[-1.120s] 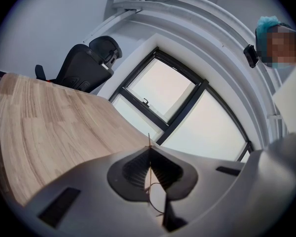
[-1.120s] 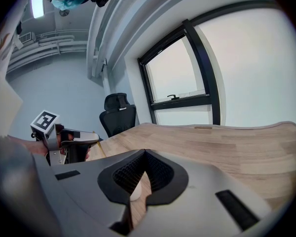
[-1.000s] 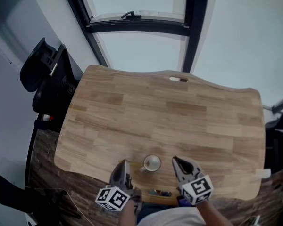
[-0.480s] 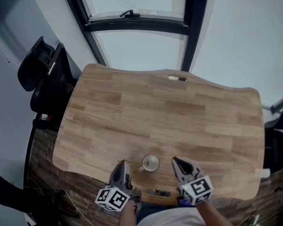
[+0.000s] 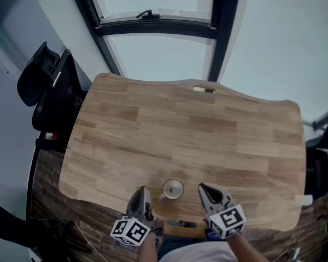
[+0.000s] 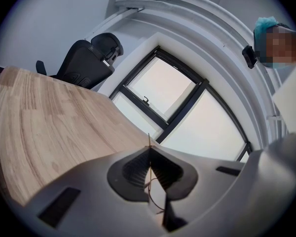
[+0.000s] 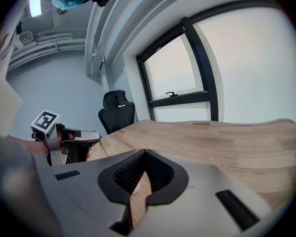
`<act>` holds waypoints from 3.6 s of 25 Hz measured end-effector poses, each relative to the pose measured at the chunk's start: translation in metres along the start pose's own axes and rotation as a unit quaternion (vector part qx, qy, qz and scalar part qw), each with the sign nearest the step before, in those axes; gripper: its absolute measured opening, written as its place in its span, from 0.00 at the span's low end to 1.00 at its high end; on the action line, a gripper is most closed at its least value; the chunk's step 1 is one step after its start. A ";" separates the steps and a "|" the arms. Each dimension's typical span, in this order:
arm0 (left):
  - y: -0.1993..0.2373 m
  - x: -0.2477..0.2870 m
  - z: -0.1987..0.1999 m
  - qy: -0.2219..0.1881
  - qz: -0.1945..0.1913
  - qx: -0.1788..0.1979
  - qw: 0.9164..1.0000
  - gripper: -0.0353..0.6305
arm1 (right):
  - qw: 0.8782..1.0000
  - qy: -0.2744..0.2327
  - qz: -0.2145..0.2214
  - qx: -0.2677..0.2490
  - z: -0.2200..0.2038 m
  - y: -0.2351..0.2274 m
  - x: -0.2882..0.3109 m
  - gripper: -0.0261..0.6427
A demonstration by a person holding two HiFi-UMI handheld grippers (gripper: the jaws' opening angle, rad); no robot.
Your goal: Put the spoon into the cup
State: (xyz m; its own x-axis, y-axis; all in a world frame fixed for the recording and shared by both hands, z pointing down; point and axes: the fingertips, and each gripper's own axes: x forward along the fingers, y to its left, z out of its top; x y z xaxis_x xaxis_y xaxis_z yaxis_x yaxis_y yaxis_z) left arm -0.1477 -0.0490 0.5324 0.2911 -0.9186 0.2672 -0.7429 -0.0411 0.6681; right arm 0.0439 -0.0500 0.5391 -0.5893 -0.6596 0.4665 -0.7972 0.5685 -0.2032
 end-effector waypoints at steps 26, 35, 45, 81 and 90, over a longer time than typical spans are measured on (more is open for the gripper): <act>0.000 0.006 -0.013 0.000 -0.013 0.002 1.000 0.06 | 1.000 -0.006 -0.004 0.003 -0.005 -0.002 0.001 0.03; -0.001 0.010 -0.019 0.004 -0.015 0.002 1.000 0.06 | 1.000 0.009 -0.001 -0.002 -0.012 -0.004 0.001 0.03; -0.001 0.016 -0.028 0.012 -0.017 0.004 1.000 0.06 | 1.000 0.001 -0.007 0.005 -0.012 -0.009 0.003 0.03; -0.003 0.021 -0.038 0.024 -0.029 0.013 0.999 0.06 | 1.000 0.010 -0.011 0.004 -0.020 -0.009 0.002 0.03; -0.002 0.022 -0.038 0.033 -0.027 0.026 0.999 0.06 | 1.000 0.015 -0.011 0.008 -0.020 -0.007 0.004 0.03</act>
State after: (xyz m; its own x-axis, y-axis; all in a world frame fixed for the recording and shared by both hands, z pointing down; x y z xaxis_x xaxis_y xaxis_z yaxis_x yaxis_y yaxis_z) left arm -0.1165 -0.0546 0.5631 0.3684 -0.8872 0.2779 -0.7550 -0.1111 0.6462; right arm 0.0499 -0.0465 0.5594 -0.5672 -0.6576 0.4959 -0.8124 0.5454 -0.2060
